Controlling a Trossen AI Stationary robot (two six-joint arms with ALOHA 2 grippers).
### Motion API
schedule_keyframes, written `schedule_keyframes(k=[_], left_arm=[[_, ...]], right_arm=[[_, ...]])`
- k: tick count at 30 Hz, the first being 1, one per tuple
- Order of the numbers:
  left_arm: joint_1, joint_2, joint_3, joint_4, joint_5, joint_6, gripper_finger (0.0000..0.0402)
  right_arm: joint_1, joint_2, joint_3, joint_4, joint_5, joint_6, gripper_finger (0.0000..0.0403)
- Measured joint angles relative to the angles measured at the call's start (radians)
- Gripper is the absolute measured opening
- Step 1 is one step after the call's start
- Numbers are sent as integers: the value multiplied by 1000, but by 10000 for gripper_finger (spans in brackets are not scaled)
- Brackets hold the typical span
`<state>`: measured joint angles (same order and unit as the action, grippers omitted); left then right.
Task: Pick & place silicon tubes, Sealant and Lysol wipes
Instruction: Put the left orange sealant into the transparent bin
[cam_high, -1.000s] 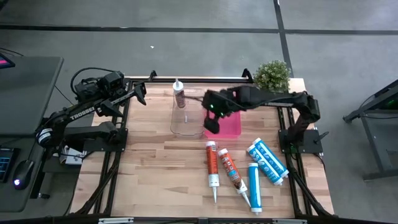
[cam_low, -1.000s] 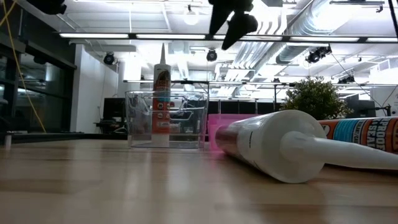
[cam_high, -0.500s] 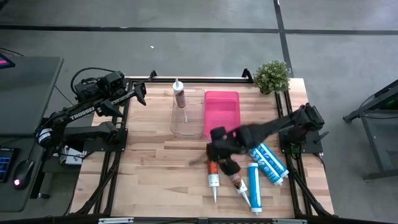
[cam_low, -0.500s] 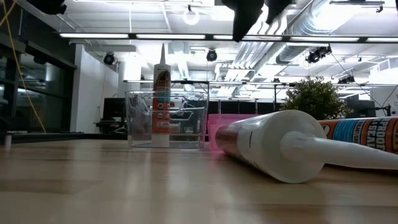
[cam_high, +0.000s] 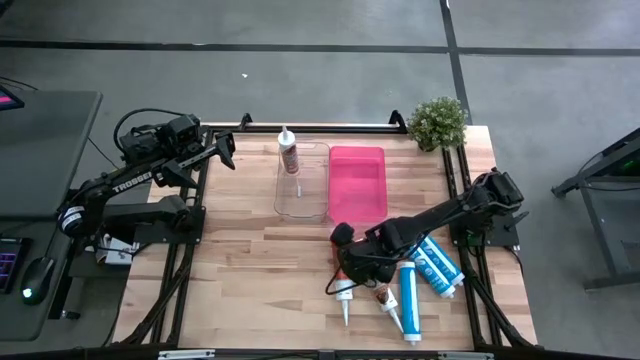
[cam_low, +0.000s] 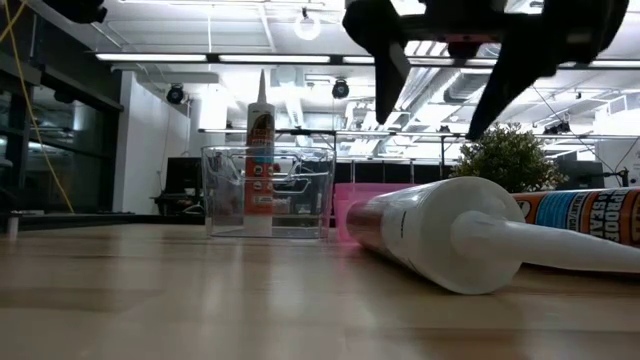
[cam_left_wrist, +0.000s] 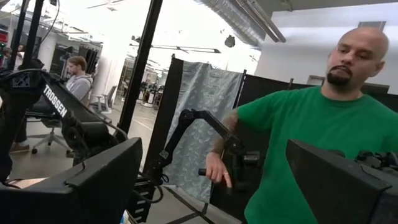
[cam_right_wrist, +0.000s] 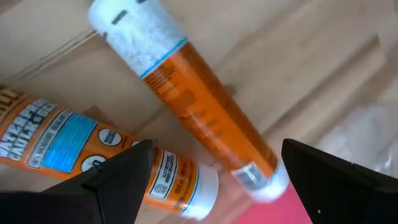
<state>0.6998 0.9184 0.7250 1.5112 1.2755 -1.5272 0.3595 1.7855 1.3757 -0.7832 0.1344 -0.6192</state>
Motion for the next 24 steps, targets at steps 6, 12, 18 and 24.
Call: schedule_keyframes(k=[6,12,18,24], left_arm=[[0,0,0,-27,0,0,392],[0,0,0,-26,4,11,392],[0,0,0,-26,18,14,392],[0,0,0,-26,22,15,392]], right_arm=[[-2,0,-50,120,-99,-197,350],[-6,0,-106,212,-161,-333,350],[-8,0,-177,319,-191,-396,350],[-8,0,-215,420,-201,-414,350]])
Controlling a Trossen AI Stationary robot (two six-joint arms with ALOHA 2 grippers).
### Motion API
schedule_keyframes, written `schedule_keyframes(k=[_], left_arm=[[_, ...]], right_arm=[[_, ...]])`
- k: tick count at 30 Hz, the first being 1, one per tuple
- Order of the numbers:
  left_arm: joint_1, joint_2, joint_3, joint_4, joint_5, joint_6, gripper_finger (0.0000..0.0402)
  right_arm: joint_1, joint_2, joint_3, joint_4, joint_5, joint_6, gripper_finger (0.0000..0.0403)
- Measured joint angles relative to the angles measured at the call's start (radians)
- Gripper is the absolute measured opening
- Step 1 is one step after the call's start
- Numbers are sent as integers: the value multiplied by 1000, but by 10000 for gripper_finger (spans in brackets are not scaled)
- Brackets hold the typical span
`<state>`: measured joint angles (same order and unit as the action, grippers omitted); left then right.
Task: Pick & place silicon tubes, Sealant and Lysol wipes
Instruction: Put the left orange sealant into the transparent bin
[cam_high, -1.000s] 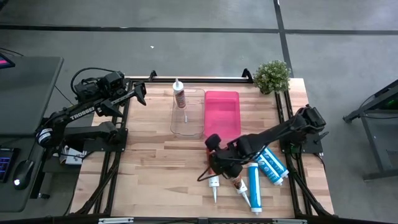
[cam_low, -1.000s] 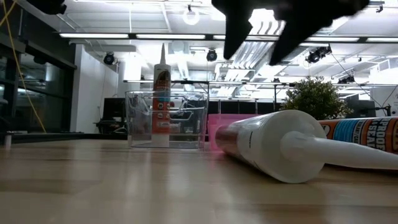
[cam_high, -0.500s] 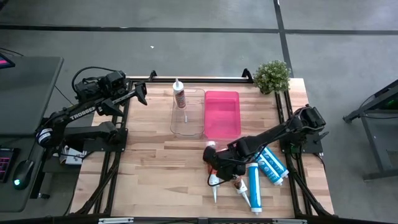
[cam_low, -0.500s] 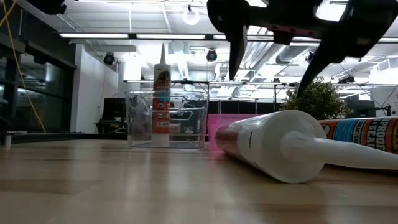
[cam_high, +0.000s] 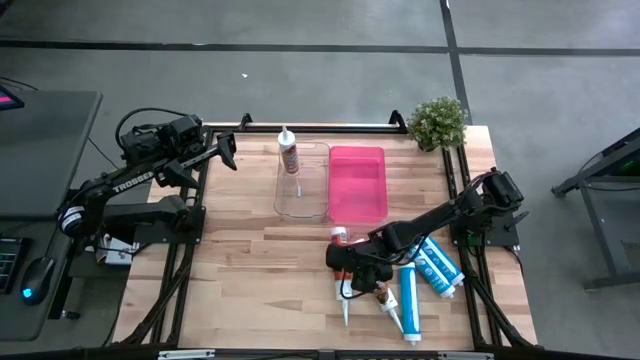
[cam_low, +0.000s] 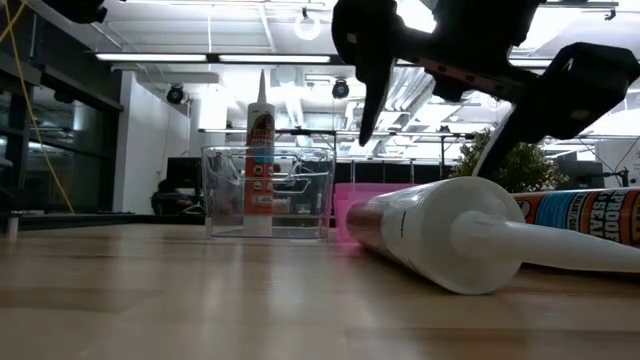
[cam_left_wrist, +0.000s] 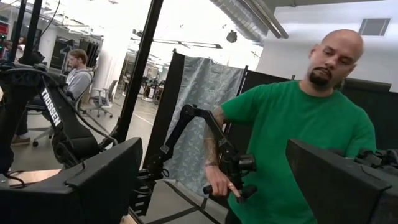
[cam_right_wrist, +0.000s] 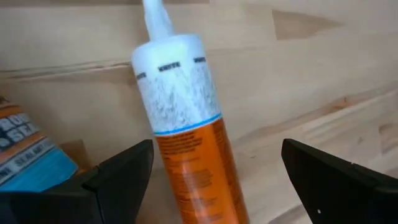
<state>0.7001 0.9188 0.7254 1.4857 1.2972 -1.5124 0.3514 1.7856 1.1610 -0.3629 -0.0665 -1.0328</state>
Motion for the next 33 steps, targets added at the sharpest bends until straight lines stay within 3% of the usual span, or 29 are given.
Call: schedule_keyframes(k=[19,28,33], left_arm=[[0,0,0,0,7,0,392],[0,0,0,1,11,8,392],[0,0,0,0,14,8,392]], right_arm=[[-7,133,8,41,-14,11,314],[-14,143,8,34,-17,114,313],[-20,145,6,11,-56,158,292]])
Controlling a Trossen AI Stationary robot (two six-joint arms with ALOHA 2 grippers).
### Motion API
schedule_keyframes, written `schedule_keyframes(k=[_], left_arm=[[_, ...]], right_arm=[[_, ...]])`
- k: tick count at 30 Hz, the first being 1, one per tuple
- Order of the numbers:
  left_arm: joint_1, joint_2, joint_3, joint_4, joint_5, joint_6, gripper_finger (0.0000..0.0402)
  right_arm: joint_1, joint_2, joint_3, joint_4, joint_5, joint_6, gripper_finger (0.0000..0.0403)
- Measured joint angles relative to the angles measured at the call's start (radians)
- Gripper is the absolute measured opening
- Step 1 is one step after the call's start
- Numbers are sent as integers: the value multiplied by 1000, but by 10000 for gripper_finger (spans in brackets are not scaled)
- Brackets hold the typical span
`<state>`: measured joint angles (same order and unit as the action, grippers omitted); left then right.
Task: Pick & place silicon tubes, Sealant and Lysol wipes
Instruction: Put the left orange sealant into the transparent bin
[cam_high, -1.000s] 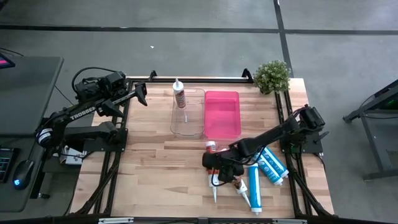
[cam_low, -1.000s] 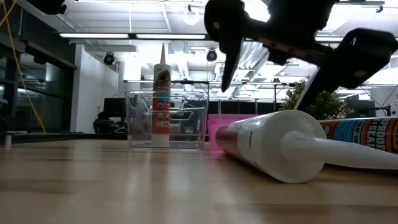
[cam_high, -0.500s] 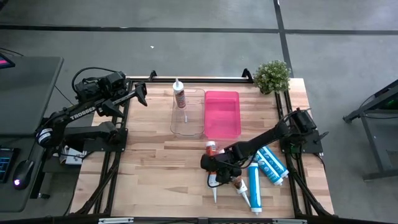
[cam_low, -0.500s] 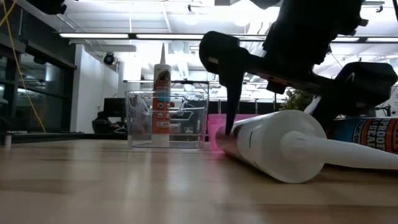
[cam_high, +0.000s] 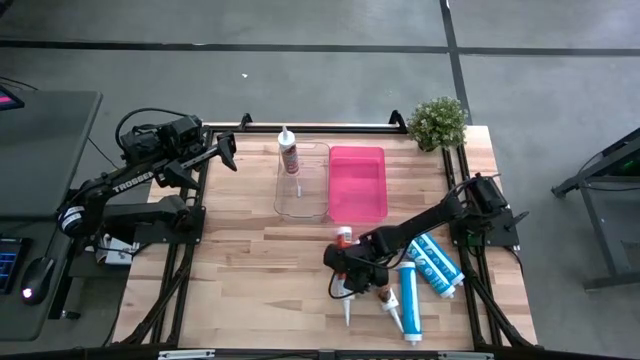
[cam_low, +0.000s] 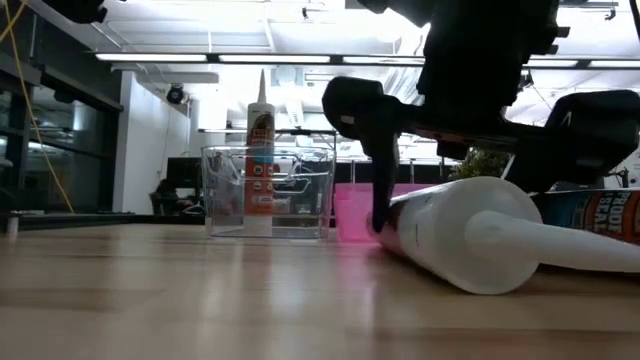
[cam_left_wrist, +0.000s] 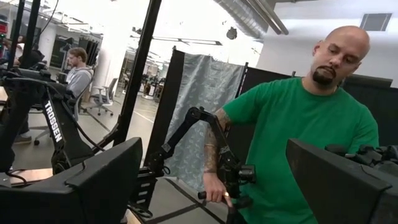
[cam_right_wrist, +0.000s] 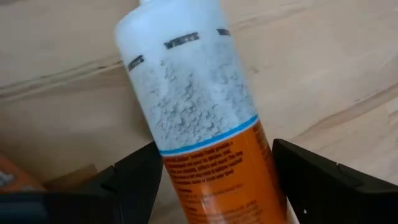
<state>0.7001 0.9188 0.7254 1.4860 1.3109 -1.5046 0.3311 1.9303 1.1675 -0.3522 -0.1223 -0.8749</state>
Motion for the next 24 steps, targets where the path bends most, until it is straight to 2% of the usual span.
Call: schedule_keyframes(k=[6,15,24], left_arm=[[0,0,0,0,0,0,392],[0,0,0,0,0,0,392],[0,0,0,0,0,-10,392]], right_arm=[[0,5,-2,-28,-14,18,260],[0,2,-2,-33,-29,144,211],[11,6,23,-18,48,155,207]])
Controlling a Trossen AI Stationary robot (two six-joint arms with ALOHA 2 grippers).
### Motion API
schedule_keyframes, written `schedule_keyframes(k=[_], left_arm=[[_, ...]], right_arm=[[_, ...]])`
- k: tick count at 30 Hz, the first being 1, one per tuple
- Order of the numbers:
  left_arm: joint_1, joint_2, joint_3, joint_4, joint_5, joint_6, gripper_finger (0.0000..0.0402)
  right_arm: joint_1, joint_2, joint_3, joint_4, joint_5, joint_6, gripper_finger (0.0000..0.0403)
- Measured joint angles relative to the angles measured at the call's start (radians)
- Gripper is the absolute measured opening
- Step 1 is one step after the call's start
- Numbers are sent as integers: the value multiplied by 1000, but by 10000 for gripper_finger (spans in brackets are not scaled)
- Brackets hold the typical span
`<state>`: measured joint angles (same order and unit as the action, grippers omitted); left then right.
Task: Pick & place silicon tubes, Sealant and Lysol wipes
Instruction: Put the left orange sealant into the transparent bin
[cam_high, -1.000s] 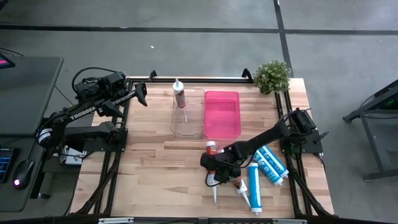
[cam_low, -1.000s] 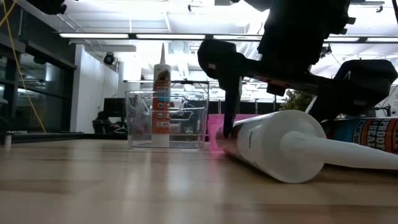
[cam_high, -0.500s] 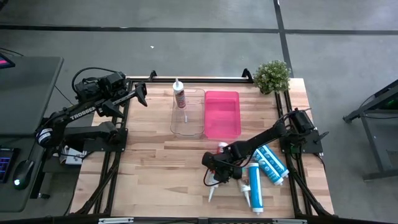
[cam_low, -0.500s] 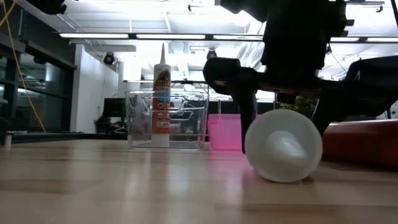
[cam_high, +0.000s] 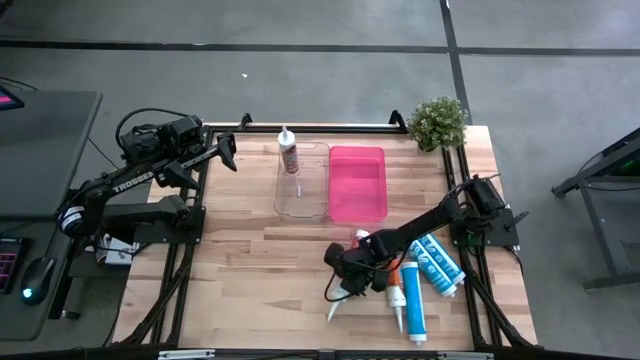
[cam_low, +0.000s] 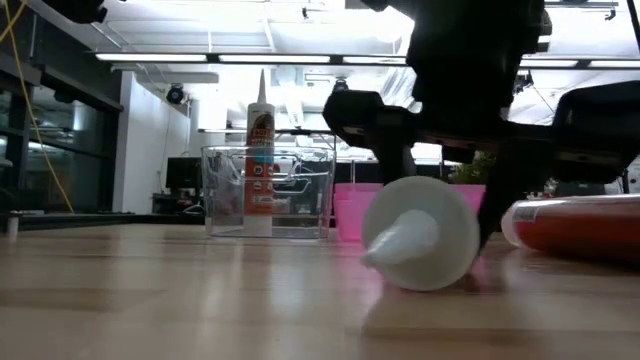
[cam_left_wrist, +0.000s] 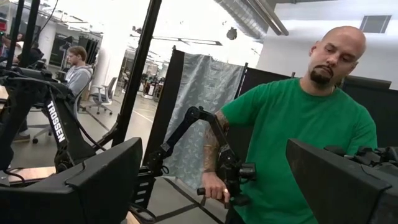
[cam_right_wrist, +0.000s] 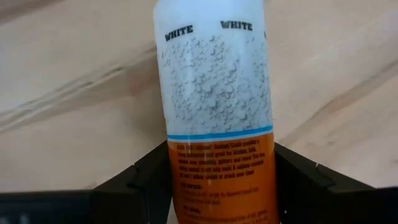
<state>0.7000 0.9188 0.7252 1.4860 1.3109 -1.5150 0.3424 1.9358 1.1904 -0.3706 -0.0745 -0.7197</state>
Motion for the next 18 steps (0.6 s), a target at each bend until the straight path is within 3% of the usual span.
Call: schedule_keyframes(k=[9,18], left_arm=[[0,0,0,0,0,0,392],[0,0,0,0,0,0,392]], right_arm=[[-1,1,90,-54,100,-5,207],[-14,0,250,-115,92,119,207]])
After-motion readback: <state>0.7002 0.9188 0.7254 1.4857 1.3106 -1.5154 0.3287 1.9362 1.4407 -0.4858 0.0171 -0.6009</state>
